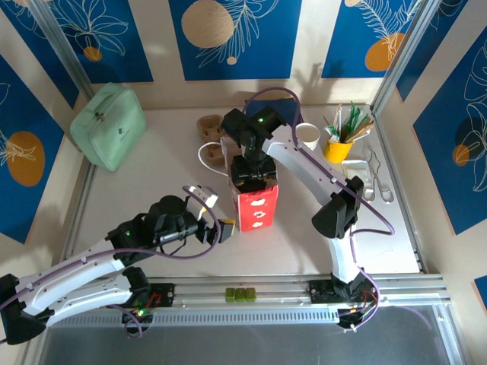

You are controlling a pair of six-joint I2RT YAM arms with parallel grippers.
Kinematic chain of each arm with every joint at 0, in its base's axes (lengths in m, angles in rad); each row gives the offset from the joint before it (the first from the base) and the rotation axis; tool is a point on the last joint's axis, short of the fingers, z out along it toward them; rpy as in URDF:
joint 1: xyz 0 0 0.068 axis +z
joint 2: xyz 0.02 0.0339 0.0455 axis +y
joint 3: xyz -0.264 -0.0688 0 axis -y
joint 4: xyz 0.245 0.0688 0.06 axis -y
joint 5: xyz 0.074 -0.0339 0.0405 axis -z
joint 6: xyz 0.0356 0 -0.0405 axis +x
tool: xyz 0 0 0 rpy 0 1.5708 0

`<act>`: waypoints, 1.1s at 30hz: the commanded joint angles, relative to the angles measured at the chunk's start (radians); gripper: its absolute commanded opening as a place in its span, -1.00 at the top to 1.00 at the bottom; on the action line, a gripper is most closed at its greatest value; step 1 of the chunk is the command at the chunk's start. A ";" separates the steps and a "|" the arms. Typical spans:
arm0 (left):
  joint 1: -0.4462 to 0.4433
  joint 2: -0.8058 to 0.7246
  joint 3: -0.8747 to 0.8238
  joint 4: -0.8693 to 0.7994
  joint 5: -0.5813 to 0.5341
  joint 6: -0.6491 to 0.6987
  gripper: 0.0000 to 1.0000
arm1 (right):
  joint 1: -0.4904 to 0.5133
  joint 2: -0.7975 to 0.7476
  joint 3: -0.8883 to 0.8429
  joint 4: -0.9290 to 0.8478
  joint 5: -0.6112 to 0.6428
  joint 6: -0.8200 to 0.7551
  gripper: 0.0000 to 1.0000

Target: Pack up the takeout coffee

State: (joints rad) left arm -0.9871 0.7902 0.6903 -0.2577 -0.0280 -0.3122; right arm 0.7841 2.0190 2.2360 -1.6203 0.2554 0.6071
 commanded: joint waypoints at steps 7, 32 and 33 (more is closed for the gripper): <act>-0.008 -0.022 -0.012 -0.019 -0.021 0.009 -0.88 | 0.000 0.039 -0.009 -0.149 0.009 0.025 -0.31; -0.008 -0.020 -0.030 -0.005 -0.026 -0.009 -0.89 | -0.016 -0.013 -0.144 -0.015 0.001 0.036 -0.31; -0.008 -0.019 -0.030 -0.005 -0.026 -0.009 -0.89 | -0.018 -0.019 -0.150 -0.004 0.001 0.034 -0.31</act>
State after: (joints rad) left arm -0.9871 0.7742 0.6720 -0.2710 -0.0391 -0.3138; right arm 0.7734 2.0453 2.1059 -1.6138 0.2588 0.6292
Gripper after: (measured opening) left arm 0.946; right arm 0.657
